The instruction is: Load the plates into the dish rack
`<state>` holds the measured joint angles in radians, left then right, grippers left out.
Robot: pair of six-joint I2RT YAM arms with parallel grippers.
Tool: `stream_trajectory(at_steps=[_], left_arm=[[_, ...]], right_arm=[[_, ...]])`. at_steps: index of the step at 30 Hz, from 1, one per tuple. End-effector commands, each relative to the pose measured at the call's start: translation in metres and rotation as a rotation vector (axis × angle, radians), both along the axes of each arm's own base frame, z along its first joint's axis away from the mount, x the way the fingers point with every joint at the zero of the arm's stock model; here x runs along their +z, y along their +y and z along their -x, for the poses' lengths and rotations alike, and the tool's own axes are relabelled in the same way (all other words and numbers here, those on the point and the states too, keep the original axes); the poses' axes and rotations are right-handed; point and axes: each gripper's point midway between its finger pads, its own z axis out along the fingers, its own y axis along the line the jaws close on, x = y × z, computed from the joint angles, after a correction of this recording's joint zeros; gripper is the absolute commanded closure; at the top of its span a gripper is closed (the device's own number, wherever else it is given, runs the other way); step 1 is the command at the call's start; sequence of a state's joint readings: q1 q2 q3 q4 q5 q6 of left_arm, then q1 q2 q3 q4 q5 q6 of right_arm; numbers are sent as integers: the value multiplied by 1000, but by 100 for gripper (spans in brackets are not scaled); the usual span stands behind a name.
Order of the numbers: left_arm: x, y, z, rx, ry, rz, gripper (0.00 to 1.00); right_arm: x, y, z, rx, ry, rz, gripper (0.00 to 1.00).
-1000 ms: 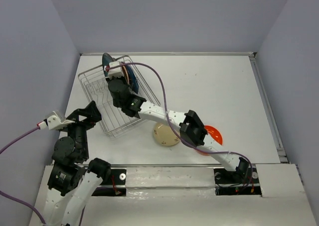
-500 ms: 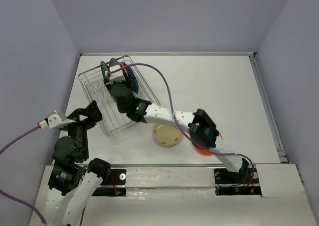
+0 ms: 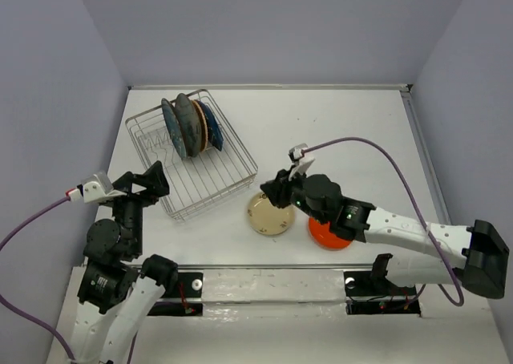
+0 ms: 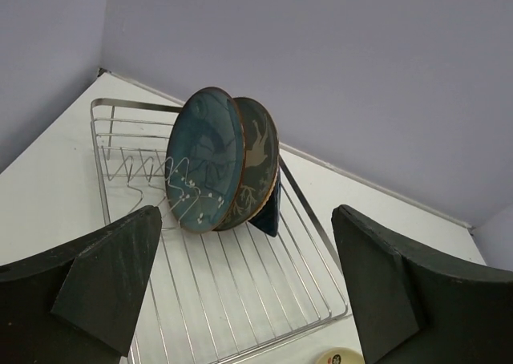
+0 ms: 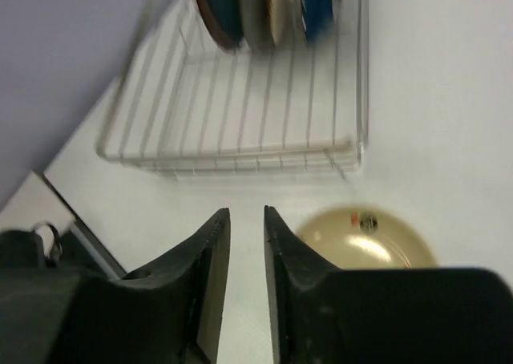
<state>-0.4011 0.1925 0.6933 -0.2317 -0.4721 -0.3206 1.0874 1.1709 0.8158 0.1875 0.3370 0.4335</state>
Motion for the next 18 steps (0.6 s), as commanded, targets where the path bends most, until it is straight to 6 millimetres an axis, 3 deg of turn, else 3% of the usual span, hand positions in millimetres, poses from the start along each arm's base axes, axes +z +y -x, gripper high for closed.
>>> stream_trajectory(at_steps=[1, 5, 10, 15, 18], left_arm=[[0, -7, -13, -15, 6, -34, 1], [-1, -5, -16, 2, 17, -39, 1], [-4, -7, -18, -4, 31, -46, 1], [-3, -9, -19, -15, 28, -46, 1], [-2, -10, -18, -22, 22, -46, 1]], right_arm=[[-83, -47, 35, -17, 304, -5, 73], [-114, -86, 15, -120, 389, -7, 60], [-145, -104, -4, -167, 458, 56, 59], [-160, -88, -11, -99, 508, 94, 58], [-175, -90, -17, -115, 539, 110, 58]])
